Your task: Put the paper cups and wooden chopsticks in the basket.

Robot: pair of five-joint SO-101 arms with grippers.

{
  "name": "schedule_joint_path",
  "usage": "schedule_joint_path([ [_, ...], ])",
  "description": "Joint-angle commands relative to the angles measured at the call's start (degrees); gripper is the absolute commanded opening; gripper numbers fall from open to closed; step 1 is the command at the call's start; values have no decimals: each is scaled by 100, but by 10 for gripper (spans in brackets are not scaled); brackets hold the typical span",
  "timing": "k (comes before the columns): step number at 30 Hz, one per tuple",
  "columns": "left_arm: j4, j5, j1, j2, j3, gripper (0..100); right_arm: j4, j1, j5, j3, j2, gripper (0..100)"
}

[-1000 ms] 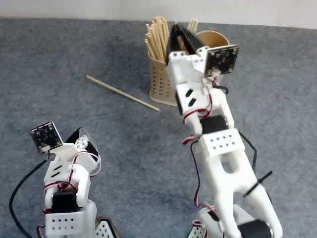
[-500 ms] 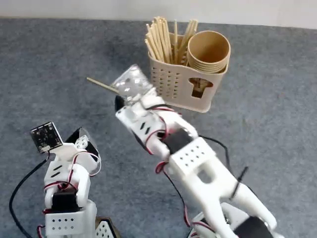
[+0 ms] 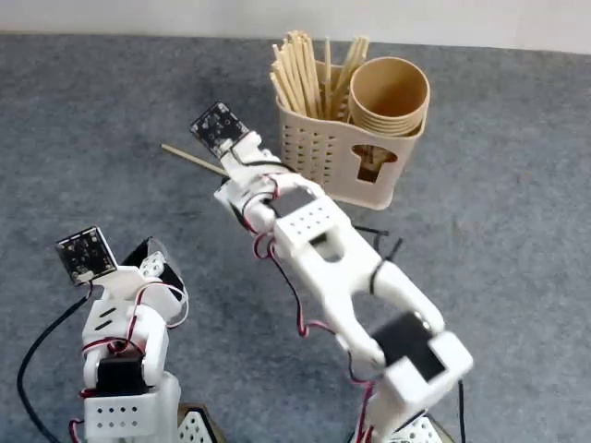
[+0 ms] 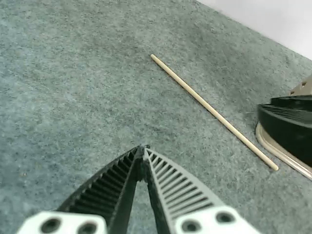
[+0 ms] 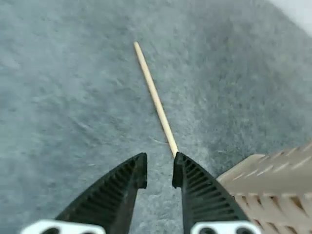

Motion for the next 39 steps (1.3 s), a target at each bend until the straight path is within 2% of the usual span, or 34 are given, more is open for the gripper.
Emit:
schedule_joint_path([
  [1,18,-26,48,-57,127,5,22,154,62,-629,374,114],
  [5,18,-26,48,-57,127,5,22,277,62,-945,848,163],
  [23,26,-26,48,-57,127,5,-4,505,53,-1147,1895,164],
  [39,26,-26,48,-57,127,5,22,532,44,-1112,1938,148],
])
